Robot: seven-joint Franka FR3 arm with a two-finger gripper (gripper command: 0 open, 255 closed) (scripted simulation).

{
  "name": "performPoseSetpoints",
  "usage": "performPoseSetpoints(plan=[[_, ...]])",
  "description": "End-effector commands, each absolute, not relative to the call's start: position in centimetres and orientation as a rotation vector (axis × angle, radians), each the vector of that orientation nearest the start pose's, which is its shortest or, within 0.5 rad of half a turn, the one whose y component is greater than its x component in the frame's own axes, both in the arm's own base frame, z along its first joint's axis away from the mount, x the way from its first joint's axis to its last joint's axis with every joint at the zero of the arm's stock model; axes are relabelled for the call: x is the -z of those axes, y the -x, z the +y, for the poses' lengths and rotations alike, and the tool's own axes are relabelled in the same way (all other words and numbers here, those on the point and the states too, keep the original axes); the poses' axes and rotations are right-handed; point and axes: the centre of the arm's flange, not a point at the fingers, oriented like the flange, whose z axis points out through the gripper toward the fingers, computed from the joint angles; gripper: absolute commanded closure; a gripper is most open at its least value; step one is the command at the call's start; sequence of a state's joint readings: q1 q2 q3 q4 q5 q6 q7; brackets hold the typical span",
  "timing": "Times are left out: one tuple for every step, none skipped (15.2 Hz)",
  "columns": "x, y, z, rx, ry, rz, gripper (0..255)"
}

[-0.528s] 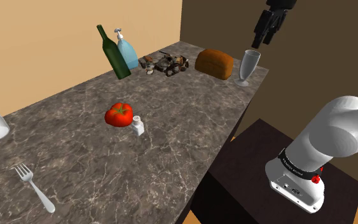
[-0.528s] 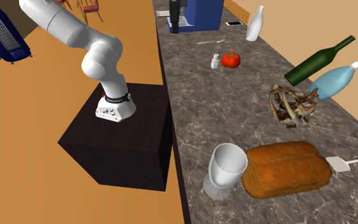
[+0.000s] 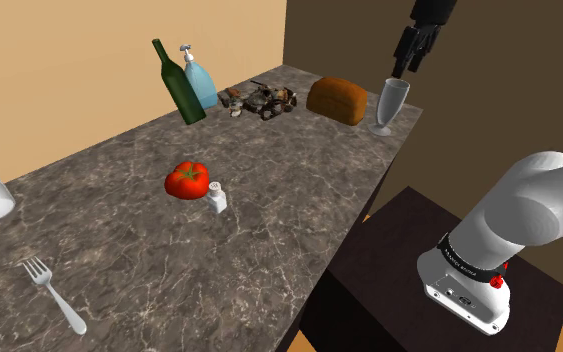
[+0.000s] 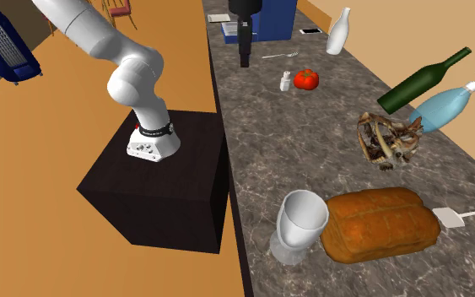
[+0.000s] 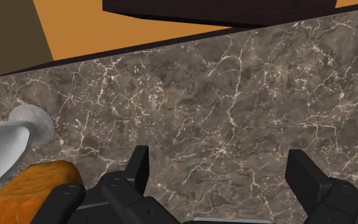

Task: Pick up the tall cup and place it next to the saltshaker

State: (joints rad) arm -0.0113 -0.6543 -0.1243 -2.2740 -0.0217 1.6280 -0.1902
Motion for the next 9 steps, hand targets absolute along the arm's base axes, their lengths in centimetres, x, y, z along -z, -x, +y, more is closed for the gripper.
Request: performPoseSetpoints(plan=[[-57.7,-35.7,-7.9,0.013,3.091,-0.124,0],[-57.2,-36.4,-9.0,0.01,3.093,-0.124,0],[-56.7,-37.0,-10.0,0.006,3.095,-0.123,0],[-56.2,-37.6,-11.0,0.003,3.097,-0.122,0],[-55.7,-38.2,-12.1,0.0,3.099,-0.121,0],[-55.1,-38.8,-13.1,-0.004,3.101,-0.12,0],[-54.6,-39.5,-14.1,-0.007,3.103,-0.119,0],[-54.1,-40.1,-15.2,-0.011,3.105,-0.118,0],[-53.6,-40.7,-16.2,-0.014,3.107,-0.118,0]])
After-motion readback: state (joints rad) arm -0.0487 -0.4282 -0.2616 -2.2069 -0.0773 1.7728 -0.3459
